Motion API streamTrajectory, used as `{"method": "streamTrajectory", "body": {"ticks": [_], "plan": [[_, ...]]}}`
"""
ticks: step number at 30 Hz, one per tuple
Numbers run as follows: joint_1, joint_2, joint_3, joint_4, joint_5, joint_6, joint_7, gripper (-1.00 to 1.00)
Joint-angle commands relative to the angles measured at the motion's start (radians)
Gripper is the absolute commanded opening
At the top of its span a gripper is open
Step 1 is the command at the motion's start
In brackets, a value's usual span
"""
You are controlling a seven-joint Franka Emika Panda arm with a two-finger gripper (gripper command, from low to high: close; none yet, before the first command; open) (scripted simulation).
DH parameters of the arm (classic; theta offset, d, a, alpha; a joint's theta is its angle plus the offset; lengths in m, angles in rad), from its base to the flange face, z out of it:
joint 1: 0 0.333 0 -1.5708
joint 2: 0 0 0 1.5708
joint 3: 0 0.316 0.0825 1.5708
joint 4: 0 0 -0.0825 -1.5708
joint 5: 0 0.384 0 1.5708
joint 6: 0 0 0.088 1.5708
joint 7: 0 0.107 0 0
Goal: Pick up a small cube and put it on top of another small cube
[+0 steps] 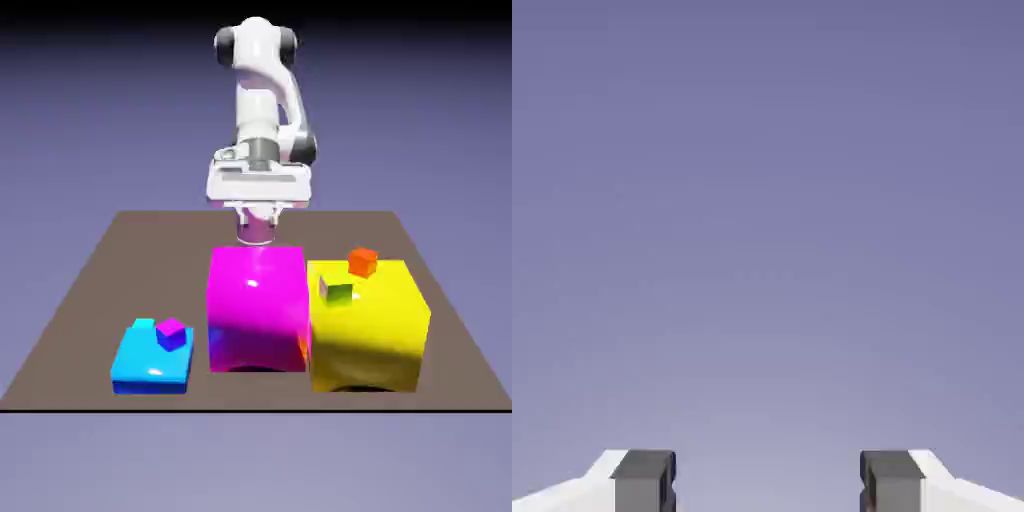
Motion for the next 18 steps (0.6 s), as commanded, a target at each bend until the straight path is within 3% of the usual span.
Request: {"method": "streamTrajectory", "body": {"ticks": [1, 18], "plan": [[-0.036, 0.023, 0.012, 0.002, 0.014, -0.001, -0.035, 0.00], [-0.652, 0.411, 0.223, 0.033, 0.259, -0.022, -0.625, 0.00]]}}
